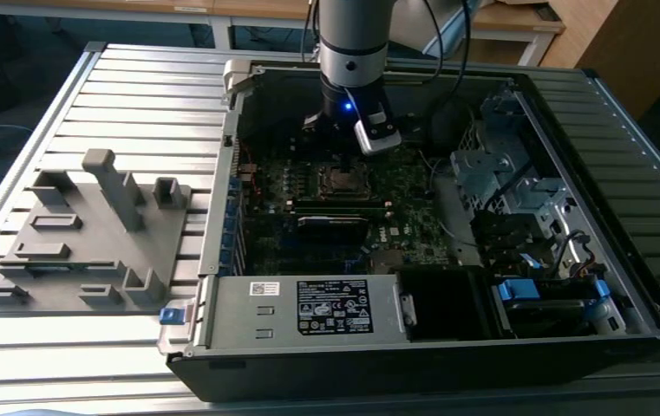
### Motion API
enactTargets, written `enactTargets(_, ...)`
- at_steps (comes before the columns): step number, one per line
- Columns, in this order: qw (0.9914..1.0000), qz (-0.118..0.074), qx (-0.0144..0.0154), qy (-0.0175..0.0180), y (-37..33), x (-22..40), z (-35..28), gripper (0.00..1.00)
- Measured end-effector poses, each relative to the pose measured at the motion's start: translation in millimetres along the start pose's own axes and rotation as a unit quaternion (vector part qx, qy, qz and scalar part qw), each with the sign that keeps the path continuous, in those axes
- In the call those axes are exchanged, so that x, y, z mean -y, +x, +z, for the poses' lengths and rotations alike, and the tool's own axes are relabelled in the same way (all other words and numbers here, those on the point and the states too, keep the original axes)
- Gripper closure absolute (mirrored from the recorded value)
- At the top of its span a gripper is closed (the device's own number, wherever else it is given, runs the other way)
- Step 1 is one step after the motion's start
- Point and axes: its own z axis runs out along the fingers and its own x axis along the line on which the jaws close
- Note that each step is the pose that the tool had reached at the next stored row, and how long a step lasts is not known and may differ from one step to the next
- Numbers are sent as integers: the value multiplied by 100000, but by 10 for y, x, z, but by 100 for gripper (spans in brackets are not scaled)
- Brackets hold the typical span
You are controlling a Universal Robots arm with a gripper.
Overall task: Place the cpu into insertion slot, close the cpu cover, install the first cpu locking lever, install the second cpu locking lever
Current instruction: 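Install the second cpu locking lever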
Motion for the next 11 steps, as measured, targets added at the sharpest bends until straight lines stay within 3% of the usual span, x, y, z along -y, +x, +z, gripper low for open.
enactTargets(2, 100000, -2, -8, 15, -2, -2, -39, 89)
enactTargets(11, 100000, -1, -9, 17, -3, -3, -48, 89)
